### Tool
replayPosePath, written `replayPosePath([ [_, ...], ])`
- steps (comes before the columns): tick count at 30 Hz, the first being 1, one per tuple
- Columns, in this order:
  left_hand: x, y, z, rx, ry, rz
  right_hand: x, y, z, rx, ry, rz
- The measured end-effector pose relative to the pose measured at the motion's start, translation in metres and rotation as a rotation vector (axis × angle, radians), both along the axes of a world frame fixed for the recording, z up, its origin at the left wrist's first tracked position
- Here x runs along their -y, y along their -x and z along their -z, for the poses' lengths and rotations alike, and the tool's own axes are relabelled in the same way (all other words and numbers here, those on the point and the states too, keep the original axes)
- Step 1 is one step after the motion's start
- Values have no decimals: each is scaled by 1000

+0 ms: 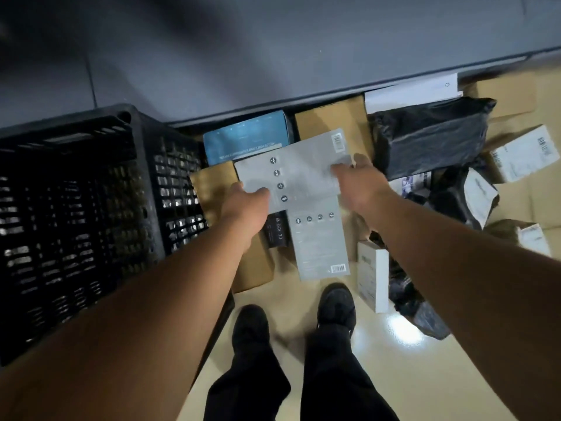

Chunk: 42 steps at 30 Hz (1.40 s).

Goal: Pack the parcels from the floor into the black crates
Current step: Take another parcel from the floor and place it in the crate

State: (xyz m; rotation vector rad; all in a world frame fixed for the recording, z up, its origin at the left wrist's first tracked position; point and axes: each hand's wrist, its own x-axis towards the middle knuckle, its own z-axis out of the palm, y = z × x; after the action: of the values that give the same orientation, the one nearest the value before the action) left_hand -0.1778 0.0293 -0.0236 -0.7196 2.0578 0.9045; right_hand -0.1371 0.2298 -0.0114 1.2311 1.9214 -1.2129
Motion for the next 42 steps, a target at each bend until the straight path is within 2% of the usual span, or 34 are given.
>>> replayPosePath([
  [8,-4,2,19,-6,-16,-166,-5,2,23,10,98,31],
  [19,0,1,-10,129,-60,-159,-13,-23,-10,13,185,256],
  [25,6,0,-63,113,-141,-164,-11,-48,-64,-65,268,378],
  [29,23,-5,-109,91,-177,-45,-1,-66,-110,-63,254,462],
  [33,44,-17,-165,74,-217,-44,17,-89,-168,-80,247,490],
  [42,85,-58,-275,25,-283,-240,51,-145,-299,-240,314,652],
])
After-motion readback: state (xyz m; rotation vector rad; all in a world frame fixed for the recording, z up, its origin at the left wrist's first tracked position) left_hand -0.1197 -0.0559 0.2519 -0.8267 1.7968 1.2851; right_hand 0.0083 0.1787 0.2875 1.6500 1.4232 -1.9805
